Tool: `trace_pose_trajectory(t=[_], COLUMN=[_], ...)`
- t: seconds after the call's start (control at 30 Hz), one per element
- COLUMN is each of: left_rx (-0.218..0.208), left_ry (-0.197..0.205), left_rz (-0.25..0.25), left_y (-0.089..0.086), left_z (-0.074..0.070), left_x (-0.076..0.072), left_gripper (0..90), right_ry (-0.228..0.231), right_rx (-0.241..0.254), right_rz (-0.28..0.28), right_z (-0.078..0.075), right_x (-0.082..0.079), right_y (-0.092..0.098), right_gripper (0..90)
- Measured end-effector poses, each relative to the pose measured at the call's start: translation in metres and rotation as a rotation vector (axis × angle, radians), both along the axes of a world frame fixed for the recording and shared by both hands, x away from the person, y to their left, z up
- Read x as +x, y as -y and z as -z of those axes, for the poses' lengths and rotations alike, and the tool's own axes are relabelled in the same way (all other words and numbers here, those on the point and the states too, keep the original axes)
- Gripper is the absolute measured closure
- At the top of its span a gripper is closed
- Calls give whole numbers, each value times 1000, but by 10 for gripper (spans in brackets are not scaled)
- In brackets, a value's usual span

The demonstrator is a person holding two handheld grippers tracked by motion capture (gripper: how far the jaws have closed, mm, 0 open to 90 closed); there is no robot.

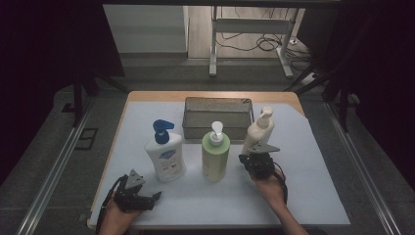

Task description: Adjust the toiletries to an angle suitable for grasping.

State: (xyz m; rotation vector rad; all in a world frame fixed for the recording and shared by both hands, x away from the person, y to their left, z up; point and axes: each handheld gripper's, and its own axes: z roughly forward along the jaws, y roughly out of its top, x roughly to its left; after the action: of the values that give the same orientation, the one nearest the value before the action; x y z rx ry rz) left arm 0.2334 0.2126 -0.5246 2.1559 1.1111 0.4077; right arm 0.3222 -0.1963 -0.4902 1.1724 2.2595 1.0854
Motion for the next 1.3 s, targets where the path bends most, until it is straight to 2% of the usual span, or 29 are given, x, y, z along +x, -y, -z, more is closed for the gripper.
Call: trace_pose_trajectory(t=[0.3, 0.73, 0.87, 1.1, 1.3], left_rx=[0, 0, 0, 0, 0], left_ry=[0, 0, 0, 0, 0], left_rz=[0, 0, 0, 0, 0], left_y=[0, 0, 0, 0, 0], left_z=[0, 0, 0, 0, 0], left_x=[0, 0, 0, 0, 0], left_gripper=[107, 107, 107, 107, 107], right_ry=[12, 12, 22, 34, 24], right_rx=[-23, -14, -3, -32, -21], right_rz=[27, 69, 63, 70, 83], right_z=[1, 1, 0, 2, 2], right_x=[-2, -6, -3, 3, -1], right_y=[-2, 18, 14, 5, 17], right_gripper=[899, 898, 897, 898, 898])
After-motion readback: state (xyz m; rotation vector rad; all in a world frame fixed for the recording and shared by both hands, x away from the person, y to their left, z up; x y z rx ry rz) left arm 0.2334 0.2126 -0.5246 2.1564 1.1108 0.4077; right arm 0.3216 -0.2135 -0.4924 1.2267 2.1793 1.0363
